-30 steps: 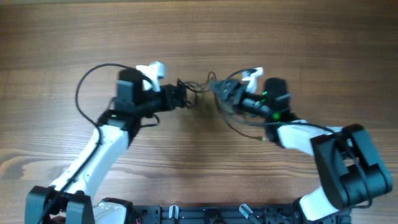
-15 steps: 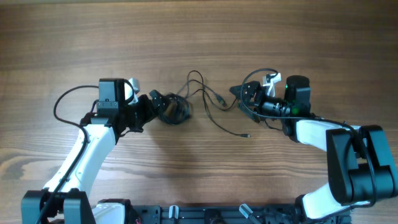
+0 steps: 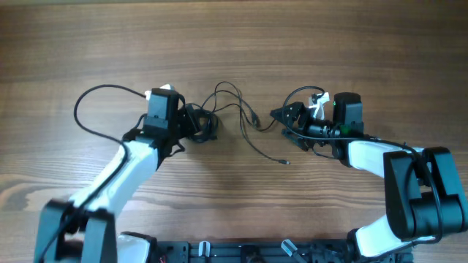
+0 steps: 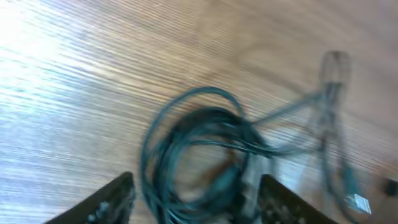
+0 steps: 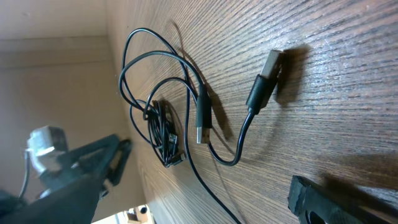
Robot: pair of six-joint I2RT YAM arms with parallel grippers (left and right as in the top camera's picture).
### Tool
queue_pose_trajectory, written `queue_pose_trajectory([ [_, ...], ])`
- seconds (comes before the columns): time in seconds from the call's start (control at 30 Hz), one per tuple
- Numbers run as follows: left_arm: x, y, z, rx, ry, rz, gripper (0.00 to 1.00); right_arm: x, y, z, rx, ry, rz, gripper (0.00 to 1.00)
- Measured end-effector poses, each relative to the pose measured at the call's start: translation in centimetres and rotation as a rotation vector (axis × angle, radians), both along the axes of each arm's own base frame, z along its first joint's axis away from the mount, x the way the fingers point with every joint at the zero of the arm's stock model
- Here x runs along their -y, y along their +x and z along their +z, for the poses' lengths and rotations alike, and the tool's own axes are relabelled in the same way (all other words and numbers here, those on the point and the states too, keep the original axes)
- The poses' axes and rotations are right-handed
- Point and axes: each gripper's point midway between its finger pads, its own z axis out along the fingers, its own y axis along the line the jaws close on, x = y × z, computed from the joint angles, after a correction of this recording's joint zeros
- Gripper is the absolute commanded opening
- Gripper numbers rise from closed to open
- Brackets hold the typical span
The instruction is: Untangle cables
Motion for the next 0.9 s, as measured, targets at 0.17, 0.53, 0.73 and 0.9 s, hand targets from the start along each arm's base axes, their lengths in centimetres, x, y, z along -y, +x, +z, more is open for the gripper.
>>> queue_pose_trajectory([
  [0.17, -1.3, 1.7, -4.2, -0.026, 0.074, 0.026, 0.29, 0.0, 0.0, -0.1, -0.004, -0.003, -0.002, 1.00],
  [0.53, -1.4, 2.1, 2.2, 0.123, 0.045, 0.028, 0.04, -1.3, 0.8, 3.1, 0.122, 0.020, 0.022, 1.00],
  [0.73, 1.2, 1.3, 10.8, 0.327, -0.137, -0.057, 0.04, -8.9, -2.1, 6.6, 0.235, 0.044, 0.150, 1.00],
  [0.9, 2.6, 0.7, 10.9, 0.305, -0.212, -0.104, 0.35, -11.8, -4.2, 6.0, 0.207, 0.022, 0.189, 1.00],
])
